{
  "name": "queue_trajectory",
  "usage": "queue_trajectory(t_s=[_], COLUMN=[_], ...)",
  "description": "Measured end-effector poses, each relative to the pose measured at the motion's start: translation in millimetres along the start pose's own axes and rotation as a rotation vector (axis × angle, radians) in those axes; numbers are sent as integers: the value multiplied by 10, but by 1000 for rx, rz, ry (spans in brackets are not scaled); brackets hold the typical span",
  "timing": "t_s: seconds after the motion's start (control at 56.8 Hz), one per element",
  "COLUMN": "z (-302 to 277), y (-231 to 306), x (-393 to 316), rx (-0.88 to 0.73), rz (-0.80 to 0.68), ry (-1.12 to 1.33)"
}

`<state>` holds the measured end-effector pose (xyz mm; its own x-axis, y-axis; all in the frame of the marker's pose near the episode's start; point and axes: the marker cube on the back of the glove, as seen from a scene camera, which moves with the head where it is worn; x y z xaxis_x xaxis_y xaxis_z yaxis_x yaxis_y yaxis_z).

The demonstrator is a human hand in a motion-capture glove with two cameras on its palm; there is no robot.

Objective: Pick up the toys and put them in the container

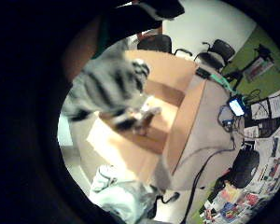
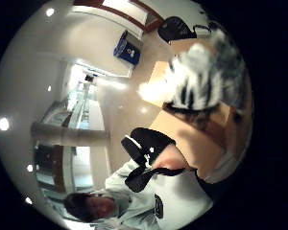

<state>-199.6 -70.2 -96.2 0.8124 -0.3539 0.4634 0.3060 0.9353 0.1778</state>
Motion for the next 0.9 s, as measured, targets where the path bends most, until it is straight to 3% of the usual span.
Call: queue_trajectory(t_s=[0.282,0.405,0.511,0.722,0.898], z=[-480,-671,-671,50,1036], y=[269,523,622,507,557], x=[525,879,1448,2543,2803], rx=[171,226,182,19,-156], rz=[36,173,249,237,271], ry=[-25,-47,-47,69,136])
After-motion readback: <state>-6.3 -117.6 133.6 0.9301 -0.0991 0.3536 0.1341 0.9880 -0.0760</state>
